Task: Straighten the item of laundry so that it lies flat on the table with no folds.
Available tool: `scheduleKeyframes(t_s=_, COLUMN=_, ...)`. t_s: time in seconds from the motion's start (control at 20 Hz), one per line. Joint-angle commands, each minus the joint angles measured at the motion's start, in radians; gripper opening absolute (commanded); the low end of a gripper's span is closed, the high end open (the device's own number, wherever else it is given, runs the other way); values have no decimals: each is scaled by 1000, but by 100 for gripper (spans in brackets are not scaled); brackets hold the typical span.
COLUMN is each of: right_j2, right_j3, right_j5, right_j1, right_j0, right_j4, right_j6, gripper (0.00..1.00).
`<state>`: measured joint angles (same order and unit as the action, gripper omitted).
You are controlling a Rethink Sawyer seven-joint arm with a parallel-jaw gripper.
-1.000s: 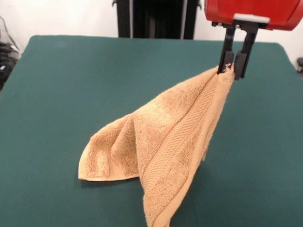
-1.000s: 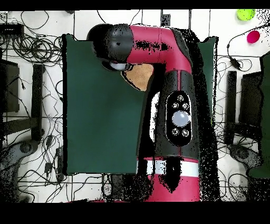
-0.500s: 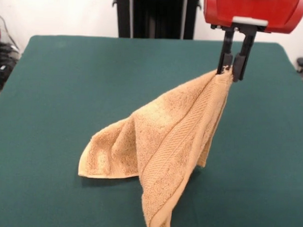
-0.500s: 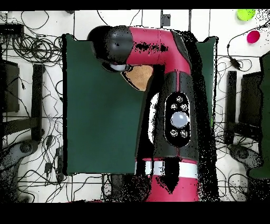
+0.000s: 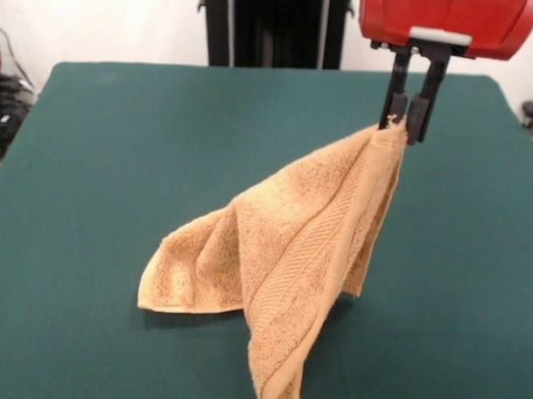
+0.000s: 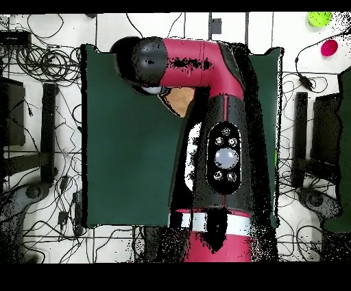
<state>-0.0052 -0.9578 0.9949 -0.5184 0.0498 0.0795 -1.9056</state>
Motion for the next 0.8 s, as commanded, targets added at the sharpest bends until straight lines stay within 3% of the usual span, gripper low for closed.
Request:
scheduleKeyframes(t_s=0.05, right_j2=9, right_j3=-222, right_j5=-179, right_j1=38, right_j0=-54, right_j4=-40, right_j6=-326, gripper=0)
scheduleKeyframes(t_s=0.2, right_j2=0, right_j3=-255, right_j5=-277, right_j1=46, right_j0=-72, right_j4=-46, right_j6=-372, gripper=0)
scheduleKeyframes(t_s=0.25, right_j2=-8, right_j3=-268, right_j5=-310, right_j1=47, right_j0=-78, right_j4=-57, right_j6=-371, gripper=100)
scheduleKeyframes(t_s=0.8, right_j2=-37, right_j3=-260, right_j5=-144, right_j1=-2, right_j0=-61, right_j4=-63, right_j6=-249, gripper=100)
